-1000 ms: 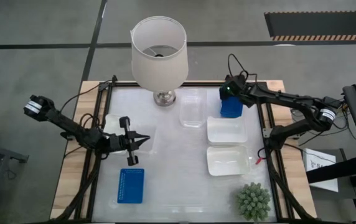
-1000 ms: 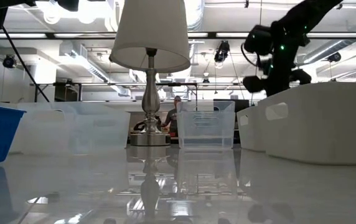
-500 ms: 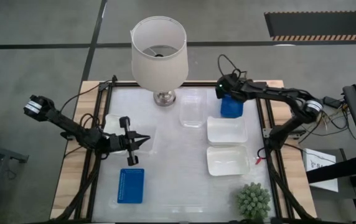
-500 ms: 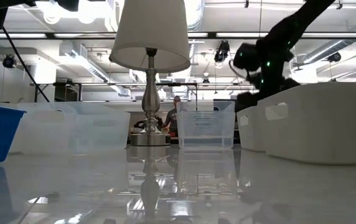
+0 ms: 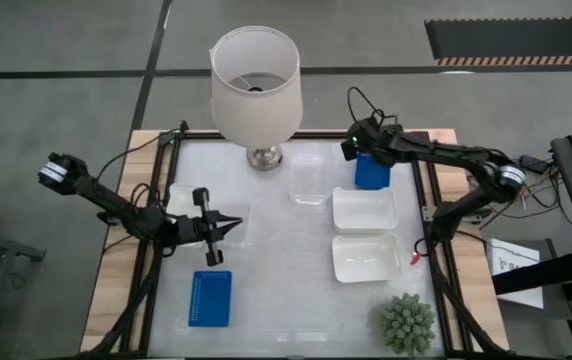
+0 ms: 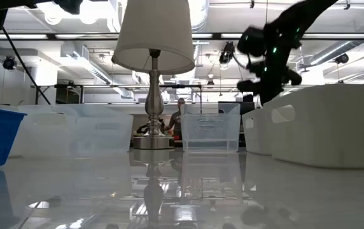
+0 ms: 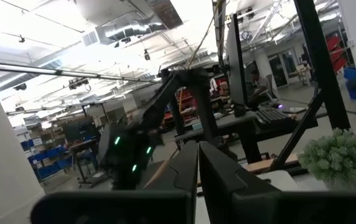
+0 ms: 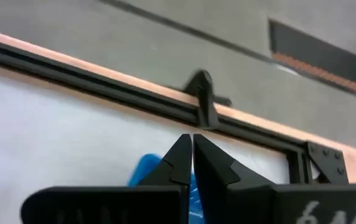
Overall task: Stack baskets by color
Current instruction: Stack the bottom transparent bin on the transparent bin
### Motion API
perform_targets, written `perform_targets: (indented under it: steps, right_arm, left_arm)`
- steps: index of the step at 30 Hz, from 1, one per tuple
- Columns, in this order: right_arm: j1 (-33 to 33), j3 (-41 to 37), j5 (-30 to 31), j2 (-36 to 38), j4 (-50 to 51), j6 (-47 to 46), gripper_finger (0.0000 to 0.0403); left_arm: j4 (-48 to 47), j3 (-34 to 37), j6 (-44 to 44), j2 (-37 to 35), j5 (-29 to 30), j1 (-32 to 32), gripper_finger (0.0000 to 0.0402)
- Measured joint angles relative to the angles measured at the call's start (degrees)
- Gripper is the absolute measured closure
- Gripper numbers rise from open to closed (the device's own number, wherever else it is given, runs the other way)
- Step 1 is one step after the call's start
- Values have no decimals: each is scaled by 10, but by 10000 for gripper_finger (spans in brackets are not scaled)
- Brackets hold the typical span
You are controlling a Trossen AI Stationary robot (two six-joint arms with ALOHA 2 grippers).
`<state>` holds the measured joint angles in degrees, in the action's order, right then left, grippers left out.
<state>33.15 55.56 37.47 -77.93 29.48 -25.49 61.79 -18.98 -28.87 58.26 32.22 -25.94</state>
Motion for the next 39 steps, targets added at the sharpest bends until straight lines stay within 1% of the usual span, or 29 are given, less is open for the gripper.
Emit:
perform_targets:
  steps: [5,10,14,17,22,23,25,28,31,33,35,37,39]
  right_arm:
    - [-94,-32,0,97,2,39,394]
    - [-205,-87,0,173,-7,58,394]
    - [-281,-141,0,218,-52,73,394]
    - [-318,-182,1,242,-108,120,394]
    - [-347,-240,-9,265,-203,192,394]
    - [-350,-251,-20,269,-223,211,394]
    - [-355,-274,-65,279,-271,266,394]
    - [-356,-307,-156,302,-353,344,394]
    - [-356,-322,-211,338,-420,386,394]
    - [-356,-322,-238,364,-428,403,394]
    - [-356,-322,-256,391,-424,422,394]
    - [-356,-322,-261,416,-422,440,394]
    - [-355,-322,-261,439,-421,452,394]
  left_arm:
    - [-44,0,40,0,11,0,402]
    - [-77,0,100,0,12,0,402]
    - [-89,0,123,0,11,0,402]
    - [-89,0,136,0,11,0,402]
    - [-88,0,153,0,11,0,402]
    - [-88,0,160,0,11,0,402]
    - [-88,0,169,0,11,0,402]
    - [-88,0,200,0,12,0,402]
    - [-88,0,240,0,18,0,402]
    - [-88,0,271,0,36,0,402]
    - [-86,0,307,7,68,0,402]
    - [-94,-1,350,20,114,0,402]
    - [-123,-14,391,38,150,0,402]
